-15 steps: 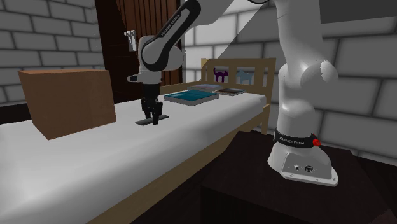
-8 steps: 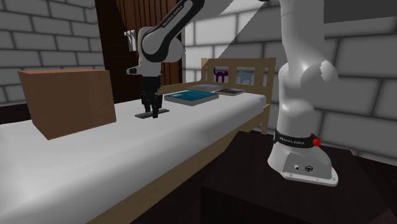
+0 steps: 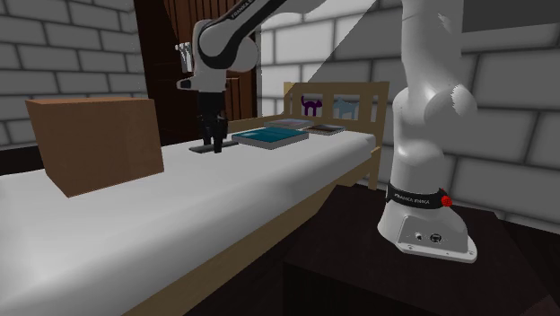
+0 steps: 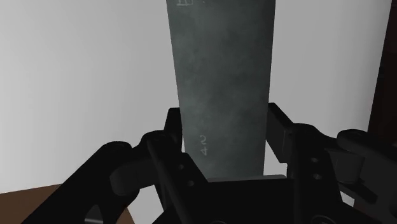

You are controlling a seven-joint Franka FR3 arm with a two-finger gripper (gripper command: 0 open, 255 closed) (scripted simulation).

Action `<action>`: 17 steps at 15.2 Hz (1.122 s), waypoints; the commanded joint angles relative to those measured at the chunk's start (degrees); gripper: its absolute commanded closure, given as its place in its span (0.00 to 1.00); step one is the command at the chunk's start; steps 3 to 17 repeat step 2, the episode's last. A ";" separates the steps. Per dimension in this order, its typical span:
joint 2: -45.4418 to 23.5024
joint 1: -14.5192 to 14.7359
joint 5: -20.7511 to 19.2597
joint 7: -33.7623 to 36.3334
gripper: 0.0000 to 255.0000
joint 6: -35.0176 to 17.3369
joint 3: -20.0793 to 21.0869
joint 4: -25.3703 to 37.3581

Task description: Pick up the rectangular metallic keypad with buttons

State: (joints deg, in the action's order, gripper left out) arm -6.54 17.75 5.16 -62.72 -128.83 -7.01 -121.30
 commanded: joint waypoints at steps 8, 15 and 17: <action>0.42 0.06 -0.13 0.20 1.00 0.76 0.02 0.33; 0.42 0.06 -0.13 0.20 1.00 0.76 0.02 0.33; 0.42 0.06 -0.13 0.20 1.00 0.76 0.02 0.33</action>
